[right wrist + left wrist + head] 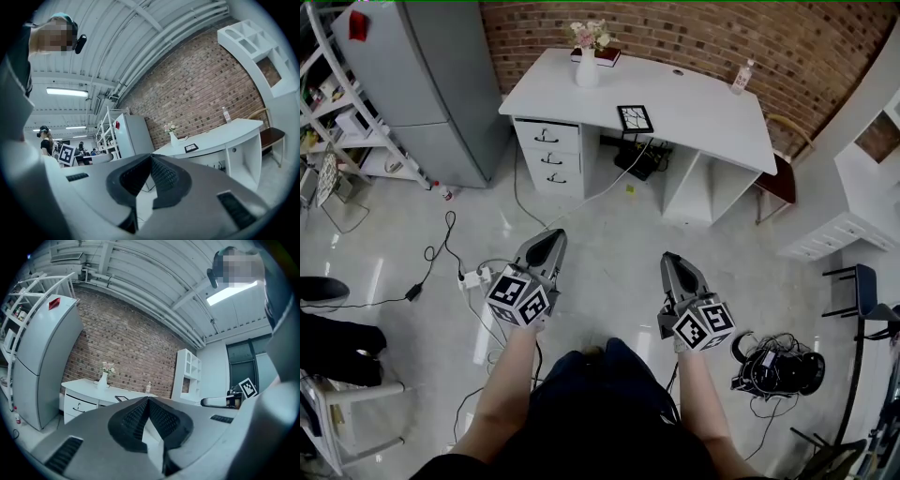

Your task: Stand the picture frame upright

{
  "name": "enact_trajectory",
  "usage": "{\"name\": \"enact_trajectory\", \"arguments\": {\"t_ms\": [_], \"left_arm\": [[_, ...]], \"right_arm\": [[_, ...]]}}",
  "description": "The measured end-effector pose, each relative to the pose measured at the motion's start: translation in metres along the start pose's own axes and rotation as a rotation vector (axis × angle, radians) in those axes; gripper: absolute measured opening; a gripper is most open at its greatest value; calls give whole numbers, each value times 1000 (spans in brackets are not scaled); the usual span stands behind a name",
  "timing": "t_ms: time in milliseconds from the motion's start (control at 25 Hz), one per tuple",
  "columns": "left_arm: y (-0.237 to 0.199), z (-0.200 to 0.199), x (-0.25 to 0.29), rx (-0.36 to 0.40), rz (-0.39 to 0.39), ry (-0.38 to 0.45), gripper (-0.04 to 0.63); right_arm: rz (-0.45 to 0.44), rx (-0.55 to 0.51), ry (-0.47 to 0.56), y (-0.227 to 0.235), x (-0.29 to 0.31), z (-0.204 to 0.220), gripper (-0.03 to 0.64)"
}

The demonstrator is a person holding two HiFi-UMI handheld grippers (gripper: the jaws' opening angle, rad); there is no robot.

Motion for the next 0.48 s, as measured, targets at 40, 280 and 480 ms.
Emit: {"name": "enact_trajectory", "arguments": {"t_ms": [40, 280, 480], "left_arm": [[0, 2, 0, -4, 1, -3, 0], [-4, 19, -5, -33, -15, -29, 0], [-17, 27, 4, -60, -42, -39, 0]], "right_arm": [[1, 0, -3, 0, 0, 1, 5], [7, 6, -38, 4, -4, 12, 5], [0, 18, -50, 14, 6, 15, 5]]}}
Point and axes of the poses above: the fingertips, and each gripper's own axes: x forward along the fingers, y to its right, z out of its underside, the point moved 4 cm from there along -x, backward along the fingers, and after that the axes turned 5 degrees about -x, right-handed, at the moved point
